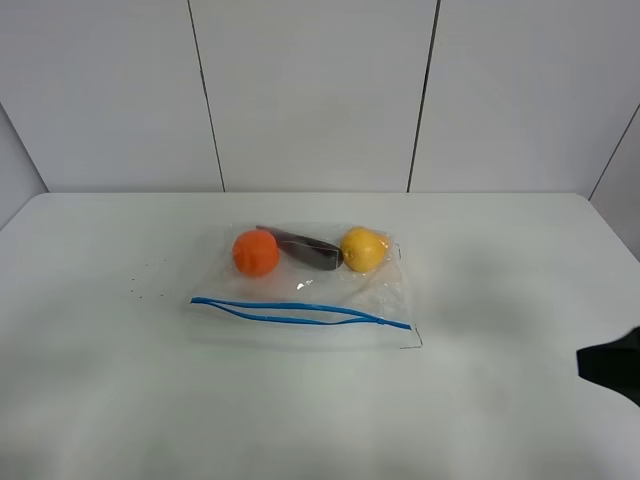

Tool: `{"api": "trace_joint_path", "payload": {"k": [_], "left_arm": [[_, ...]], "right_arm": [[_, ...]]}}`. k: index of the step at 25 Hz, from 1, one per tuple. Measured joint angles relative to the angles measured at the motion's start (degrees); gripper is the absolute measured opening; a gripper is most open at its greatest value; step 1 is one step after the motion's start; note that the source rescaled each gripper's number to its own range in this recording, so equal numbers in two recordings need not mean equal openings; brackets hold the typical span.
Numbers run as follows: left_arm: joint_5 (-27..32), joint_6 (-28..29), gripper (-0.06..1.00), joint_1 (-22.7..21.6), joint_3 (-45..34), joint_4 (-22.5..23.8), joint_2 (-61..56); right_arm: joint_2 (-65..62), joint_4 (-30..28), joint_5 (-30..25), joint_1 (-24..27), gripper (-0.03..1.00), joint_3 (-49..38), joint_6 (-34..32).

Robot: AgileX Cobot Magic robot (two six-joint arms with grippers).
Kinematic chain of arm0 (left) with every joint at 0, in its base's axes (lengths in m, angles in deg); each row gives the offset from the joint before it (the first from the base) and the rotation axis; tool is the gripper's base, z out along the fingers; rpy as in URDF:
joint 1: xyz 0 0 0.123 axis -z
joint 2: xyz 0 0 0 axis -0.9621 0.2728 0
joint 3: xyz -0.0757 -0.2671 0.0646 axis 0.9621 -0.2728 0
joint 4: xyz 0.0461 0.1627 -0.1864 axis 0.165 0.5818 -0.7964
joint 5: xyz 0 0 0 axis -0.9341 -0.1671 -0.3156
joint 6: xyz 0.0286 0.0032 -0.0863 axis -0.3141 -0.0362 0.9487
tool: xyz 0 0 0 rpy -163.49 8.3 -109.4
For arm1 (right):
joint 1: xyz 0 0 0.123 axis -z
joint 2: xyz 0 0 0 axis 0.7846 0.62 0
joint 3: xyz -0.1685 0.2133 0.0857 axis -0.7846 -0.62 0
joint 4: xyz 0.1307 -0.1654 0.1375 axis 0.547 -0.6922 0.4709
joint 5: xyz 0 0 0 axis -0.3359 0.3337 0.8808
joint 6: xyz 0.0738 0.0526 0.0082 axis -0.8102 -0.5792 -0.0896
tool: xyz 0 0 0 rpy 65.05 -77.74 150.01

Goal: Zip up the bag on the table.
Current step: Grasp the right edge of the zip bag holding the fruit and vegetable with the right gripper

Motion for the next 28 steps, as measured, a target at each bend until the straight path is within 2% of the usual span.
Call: {"api": "trace_joint_path", "payload": {"k": [7, 10, 14, 18, 22, 25, 28], "left_arm": [[0.0, 0.0, 1.00, 0.0, 0.0, 0.0, 0.0], [0.0, 0.0, 1.00, 0.0, 0.0, 0.0, 0.0], [0.0, 0.0, 1.00, 0.0, 0.0, 0.0, 0.0], [0.0, 0.0, 1.00, 0.0, 0.0, 0.0, 0.0], [0.0, 0.0, 1.00, 0.0, 0.0, 0.0, 0.0], [0.0, 0.0, 1.00, 0.0, 0.0, 0.0, 0.0], [0.0, 0.0, 1.00, 0.0, 0.0, 0.0, 0.0]], "right_arm": [[21.7, 8.9, 12.4, 0.0, 1.00, 0.2, 10.8], [31.0, 14.7, 17.6, 0.1, 1.00, 0.7, 17.2], [42.7, 24.8, 17.6, 2.8, 1.00, 4.2, 29.4], [52.5, 36.7, 10.3, 8.3, 1.00, 9.5, 45.0], [62.4, 48.6, -1.6, 13.1, 1.00, 12.6, 60.0], [70.2, 53.6, -9.4, 14.7, 1.00, 14.6, 67.0], [77.4, 55.4, -12.9, 14.8, 1.00, 17.5, 69.7]]}}
